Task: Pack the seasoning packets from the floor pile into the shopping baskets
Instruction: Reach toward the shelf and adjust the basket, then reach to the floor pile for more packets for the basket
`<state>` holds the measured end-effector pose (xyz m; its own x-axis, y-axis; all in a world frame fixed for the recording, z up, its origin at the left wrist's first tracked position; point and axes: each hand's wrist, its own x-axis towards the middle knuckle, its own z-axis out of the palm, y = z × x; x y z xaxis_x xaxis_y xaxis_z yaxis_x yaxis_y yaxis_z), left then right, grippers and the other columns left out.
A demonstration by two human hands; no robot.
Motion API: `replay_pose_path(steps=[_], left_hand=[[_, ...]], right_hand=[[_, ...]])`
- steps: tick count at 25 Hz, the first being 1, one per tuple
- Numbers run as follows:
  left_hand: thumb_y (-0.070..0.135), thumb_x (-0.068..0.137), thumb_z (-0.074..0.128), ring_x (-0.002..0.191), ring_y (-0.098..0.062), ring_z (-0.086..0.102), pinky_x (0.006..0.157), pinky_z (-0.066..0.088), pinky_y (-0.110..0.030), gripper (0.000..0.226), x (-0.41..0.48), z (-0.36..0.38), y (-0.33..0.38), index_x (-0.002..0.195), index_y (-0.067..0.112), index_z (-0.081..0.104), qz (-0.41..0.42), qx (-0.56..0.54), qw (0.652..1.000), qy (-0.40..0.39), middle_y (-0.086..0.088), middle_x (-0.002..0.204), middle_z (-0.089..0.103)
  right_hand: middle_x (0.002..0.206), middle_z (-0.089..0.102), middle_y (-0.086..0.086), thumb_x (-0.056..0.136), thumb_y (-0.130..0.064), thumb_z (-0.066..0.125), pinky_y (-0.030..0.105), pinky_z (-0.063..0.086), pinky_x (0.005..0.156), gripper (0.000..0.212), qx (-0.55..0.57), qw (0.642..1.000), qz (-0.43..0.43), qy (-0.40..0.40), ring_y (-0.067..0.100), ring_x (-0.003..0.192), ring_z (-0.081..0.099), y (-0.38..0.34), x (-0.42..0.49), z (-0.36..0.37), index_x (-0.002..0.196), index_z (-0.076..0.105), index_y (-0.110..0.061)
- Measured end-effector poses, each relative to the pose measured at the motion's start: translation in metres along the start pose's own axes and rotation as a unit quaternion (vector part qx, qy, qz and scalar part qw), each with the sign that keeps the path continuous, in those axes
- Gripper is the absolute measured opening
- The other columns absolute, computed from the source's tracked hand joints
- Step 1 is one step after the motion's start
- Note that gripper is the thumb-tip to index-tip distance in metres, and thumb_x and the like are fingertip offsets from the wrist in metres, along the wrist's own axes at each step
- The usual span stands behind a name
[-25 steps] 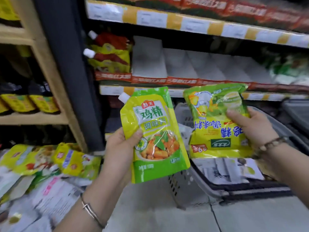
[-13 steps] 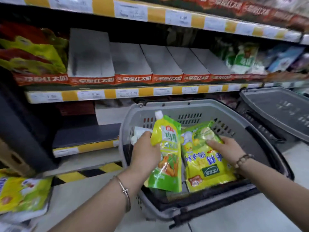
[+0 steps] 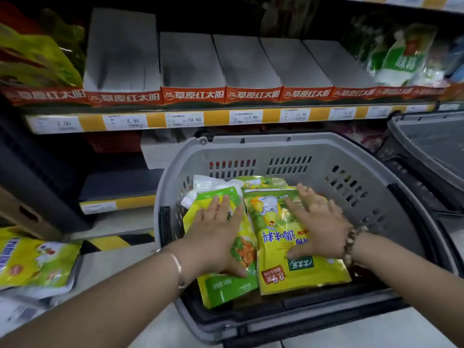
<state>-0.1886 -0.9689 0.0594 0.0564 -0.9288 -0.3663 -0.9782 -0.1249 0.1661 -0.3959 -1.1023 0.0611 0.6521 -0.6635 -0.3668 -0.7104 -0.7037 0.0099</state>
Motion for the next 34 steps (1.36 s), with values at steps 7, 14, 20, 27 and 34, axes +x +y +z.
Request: replay_pose_path(steps=[7, 14, 20, 27, 34], left_hand=[[0.073, 0.059, 0.069, 0.145, -0.033, -0.013, 0.114, 0.011, -0.059, 0.136, 0.017, 0.000, 0.014, 0.150, 0.011, -0.010, -0.015, 0.070, 0.991, -0.112, -0.012, 0.156, -0.022], [0.064, 0.062, 0.074, 0.145, -0.032, -0.013, 0.116, 0.016, -0.052, 0.138, 0.015, 0.003, 0.017, 0.147, 0.006, -0.018, -0.036, 0.047, 0.992, -0.109, -0.014, 0.155, -0.025], [0.055, 0.075, 0.070, 0.134, -0.030, 0.036, 0.103, 0.040, -0.040, 0.095, 0.003, -0.018, 0.006, 0.145, 0.005, 0.028, -0.015, 0.032, 0.999, -0.006, -0.014, 0.151, 0.028], [0.040, 0.088, 0.057, 0.132, -0.023, 0.041, 0.103, 0.038, -0.035, 0.061, -0.069, -0.051, -0.060, 0.142, 0.018, 0.038, 0.020, -0.126, 0.957, 0.259, -0.003, 0.151, 0.036], [0.041, 0.087, 0.059, 0.128, -0.022, 0.045, 0.103, 0.039, -0.038, 0.062, -0.174, -0.007, -0.191, 0.142, 0.023, 0.038, -0.152, -0.183, 0.920, 0.312, 0.000, 0.145, 0.042]], right_hand=[[0.153, -0.022, -0.005, 0.037, -0.093, 0.048, 0.056, -0.013, 0.109, 0.130, -0.080, 0.994, -0.056, -0.051, 0.023, 0.130, -0.038, -0.013, 0.009, 0.005, 0.138, -0.019, -0.046], [0.150, -0.031, -0.006, 0.036, -0.095, 0.044, 0.052, -0.007, 0.111, 0.131, -0.080, 0.993, -0.045, -0.074, 0.025, 0.134, -0.035, -0.020, 0.013, 0.005, 0.133, -0.031, -0.048], [0.154, -0.021, 0.005, 0.049, -0.088, 0.052, 0.048, -0.012, 0.111, 0.124, -0.074, 0.995, -0.026, -0.058, 0.027, 0.138, -0.028, -0.032, 0.005, -0.009, 0.143, -0.014, -0.042], [0.148, 0.036, 0.001, 0.077, -0.050, 0.065, 0.022, 0.025, 0.101, 0.080, 0.161, 0.969, -0.105, 0.154, 0.016, 0.133, 0.033, -0.120, -0.005, -0.062, 0.145, 0.026, -0.031], [0.139, 0.044, 0.005, 0.084, -0.047, 0.059, 0.026, 0.035, 0.095, 0.068, 0.078, 0.958, -0.229, 0.157, 0.021, 0.124, 0.044, -0.289, 0.041, -0.075, 0.143, 0.033, -0.025]])
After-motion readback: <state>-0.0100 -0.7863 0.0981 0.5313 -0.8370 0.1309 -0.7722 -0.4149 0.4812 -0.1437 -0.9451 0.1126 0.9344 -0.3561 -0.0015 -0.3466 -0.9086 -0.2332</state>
